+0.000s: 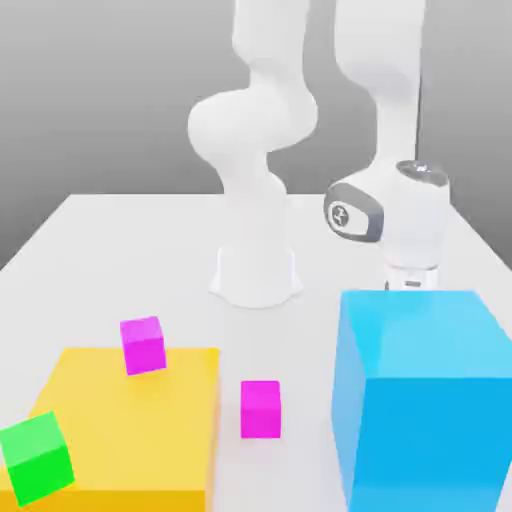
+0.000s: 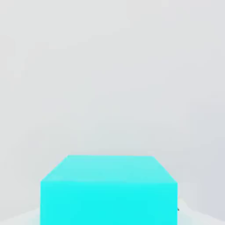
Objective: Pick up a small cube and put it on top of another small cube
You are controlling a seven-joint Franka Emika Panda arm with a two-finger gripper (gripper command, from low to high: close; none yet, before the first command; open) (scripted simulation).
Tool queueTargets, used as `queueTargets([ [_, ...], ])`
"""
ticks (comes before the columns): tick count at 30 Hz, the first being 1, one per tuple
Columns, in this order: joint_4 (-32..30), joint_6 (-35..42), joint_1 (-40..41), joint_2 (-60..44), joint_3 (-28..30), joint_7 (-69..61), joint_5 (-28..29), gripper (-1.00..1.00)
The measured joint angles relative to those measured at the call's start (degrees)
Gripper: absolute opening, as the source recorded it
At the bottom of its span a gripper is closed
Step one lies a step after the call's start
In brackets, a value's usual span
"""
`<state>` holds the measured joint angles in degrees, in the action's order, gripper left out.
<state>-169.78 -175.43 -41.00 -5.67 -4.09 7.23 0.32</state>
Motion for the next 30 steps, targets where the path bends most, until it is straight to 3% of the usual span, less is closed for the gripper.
queueTargets([
  [5,-1.5,8.0,-1.1,9.9,-0.1,-1.1,-1.5,-1.00],
  [10,4.9,7.8,-2.3,10.8,-4.7,-0.8,7.8,-1.00],
  [22,29.5,10.6,11.5,4.7,2.4,-10.7,30.1,-1.00],
  [26,34.0,12.5,19.9,3.0,7.3,-14.8,31.8,-1.00],
  [30,31.2,15.5,27.2,4.2,10.1,-15.5,29.0,-1.00],
])
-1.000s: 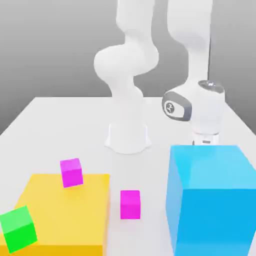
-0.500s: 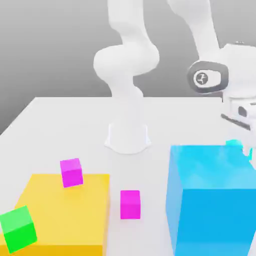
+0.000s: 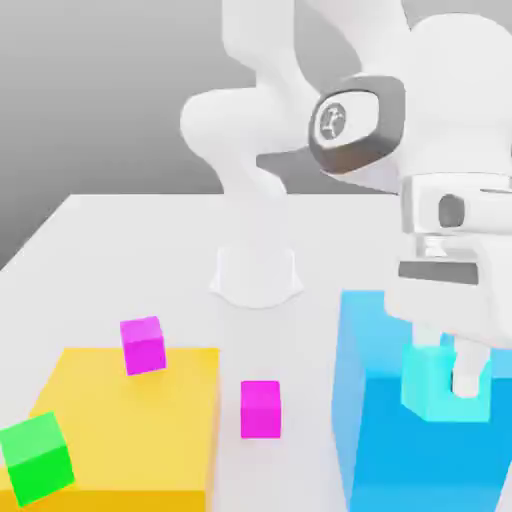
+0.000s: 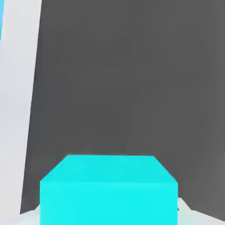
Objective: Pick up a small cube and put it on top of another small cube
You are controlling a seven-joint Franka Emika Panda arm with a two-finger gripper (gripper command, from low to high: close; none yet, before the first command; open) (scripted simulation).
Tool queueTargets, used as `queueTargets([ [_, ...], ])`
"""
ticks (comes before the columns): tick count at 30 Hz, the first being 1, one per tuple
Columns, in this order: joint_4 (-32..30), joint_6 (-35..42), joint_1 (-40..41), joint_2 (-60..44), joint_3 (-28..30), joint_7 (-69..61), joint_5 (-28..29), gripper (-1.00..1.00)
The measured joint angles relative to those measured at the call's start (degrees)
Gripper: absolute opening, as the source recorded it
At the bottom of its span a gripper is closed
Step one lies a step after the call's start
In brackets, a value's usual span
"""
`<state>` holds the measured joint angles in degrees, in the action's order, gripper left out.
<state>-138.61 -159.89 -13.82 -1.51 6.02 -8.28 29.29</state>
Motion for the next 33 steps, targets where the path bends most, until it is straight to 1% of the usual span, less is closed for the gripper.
queueTargets([
  [5,-10.0,3.9,3.3,5.4,1.9,1.8,-7.6,-1.00],
  [10,-20.5,7.8,4.0,10.5,5.3,1.9,-18.0,-1.00],
  [12,-24.0,8.0,2.5,12.4,6.2,0.4,-22.2,-1.00],
  [17,-25.1,1.4,-0.5,6.4,7.1,-4.6,-29.4,-1.00],
  [20,-25.0,-3.6,-0.5,1.3,6.4,-6.3,-31.8,-1.00],
  [21,-25.0,-5.2,-0.5,-0.2,6.4,-6.5,-32.1,1.00],
  [28,-25.0,-5.6,-0.3,-0.5,6.3,-6.7,-32.4,1.00],
  [30,-25.0,-3.1,-0.4,1.9,6.3,-6.4,-32.0,1.00],
  [33,-25.1,1.6,0.6,6.7,6.1,-4.6,-29.5,1.00],
])
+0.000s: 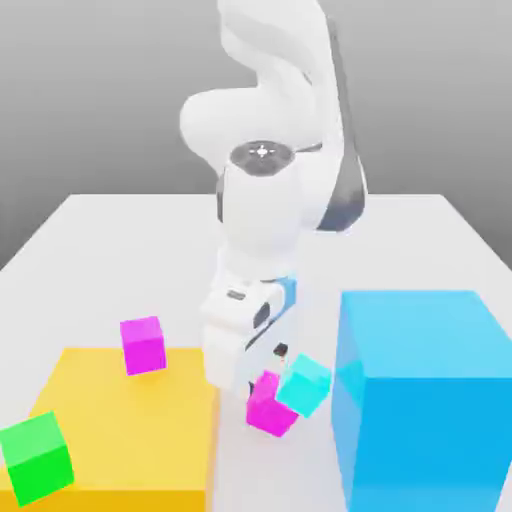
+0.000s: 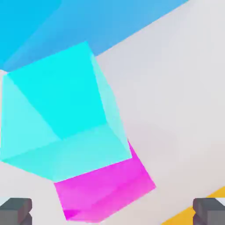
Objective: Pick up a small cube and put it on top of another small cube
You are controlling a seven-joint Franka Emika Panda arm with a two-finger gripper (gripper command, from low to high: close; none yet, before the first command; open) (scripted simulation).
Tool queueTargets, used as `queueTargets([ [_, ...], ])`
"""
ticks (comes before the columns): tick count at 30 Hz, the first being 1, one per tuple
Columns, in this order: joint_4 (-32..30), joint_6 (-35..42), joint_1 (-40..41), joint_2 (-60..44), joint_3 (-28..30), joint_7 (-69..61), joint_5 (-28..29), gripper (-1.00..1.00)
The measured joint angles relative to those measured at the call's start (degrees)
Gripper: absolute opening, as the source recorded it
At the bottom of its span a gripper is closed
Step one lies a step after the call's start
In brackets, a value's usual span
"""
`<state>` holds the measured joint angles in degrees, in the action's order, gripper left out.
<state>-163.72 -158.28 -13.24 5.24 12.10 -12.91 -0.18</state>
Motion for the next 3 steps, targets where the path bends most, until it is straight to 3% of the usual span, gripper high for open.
queueTargets([
  [3,-0.2,4.6,1.7,5.0,-0.7,2.5,3.6,1.00],
])
